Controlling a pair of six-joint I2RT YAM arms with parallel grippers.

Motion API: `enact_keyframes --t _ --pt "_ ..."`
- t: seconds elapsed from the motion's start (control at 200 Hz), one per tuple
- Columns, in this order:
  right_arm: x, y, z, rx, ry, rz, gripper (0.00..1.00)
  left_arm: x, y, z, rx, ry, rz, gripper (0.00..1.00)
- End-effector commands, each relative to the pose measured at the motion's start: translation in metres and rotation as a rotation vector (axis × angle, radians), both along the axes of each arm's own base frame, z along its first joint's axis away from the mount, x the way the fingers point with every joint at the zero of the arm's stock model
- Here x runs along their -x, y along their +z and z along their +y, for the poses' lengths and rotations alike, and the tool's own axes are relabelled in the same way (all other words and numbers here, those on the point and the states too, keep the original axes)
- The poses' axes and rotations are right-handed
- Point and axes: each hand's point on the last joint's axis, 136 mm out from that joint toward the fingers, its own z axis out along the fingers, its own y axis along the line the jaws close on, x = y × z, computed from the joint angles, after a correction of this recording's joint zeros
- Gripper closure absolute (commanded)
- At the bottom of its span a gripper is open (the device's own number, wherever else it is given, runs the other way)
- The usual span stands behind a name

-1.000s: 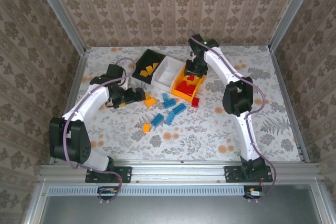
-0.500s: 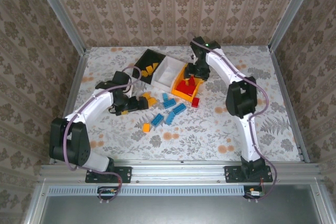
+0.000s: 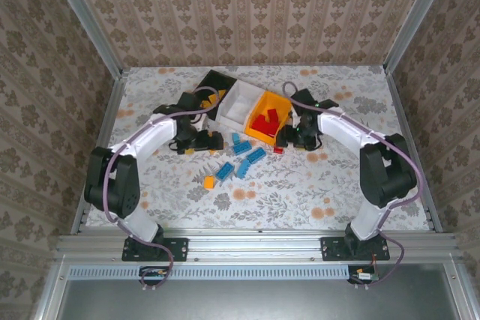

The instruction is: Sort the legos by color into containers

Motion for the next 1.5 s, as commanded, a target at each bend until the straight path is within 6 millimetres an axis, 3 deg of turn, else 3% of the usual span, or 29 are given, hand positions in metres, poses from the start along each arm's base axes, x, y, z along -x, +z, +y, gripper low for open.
enact_keyframes --t 0.0,0.115,0.315,0.615,0.845,0.915,1.235,1.495 --pt "0.005 -0.005 0.005 -0.025 -0.017 0.008 0.33 0.007 0.006 -0.031 -0.056 -0.193 -0.028 0.03" --pt "0.008 -0.007 -0.002 -0.015 -0.045 0.013 0.33 0.017 -0.004 -0.059 -0.095 -0.315 -0.017 0.09" --pt "0.019 -0.004 -0.026 -0.011 -0.112 0.012 0.33 0.037 -0.026 -0.087 -0.168 -0.46 -0.005 0.17" --pt "0.031 -0.004 -0.035 -0.047 -0.162 0.019 0.33 0.053 -0.056 -0.095 -0.237 -0.529 0.039 0.29" --pt "0.032 -0.007 -0.034 -0.061 -0.182 0.024 0.33 0.053 -0.066 -0.108 -0.212 -0.551 0.062 0.54" --pt "0.033 -0.007 -0.034 -0.06 -0.182 0.027 0.33 0.053 -0.066 -0.111 -0.21 -0.558 0.063 0.57" --pt "0.034 -0.011 -0.034 -0.061 -0.184 0.032 0.33 0.05 -0.05 -0.112 -0.186 -0.527 0.043 0.8" --pt "0.032 -0.016 -0.032 -0.069 -0.189 0.034 0.33 0.017 0.004 -0.103 -0.04 -0.374 -0.018 0.85"
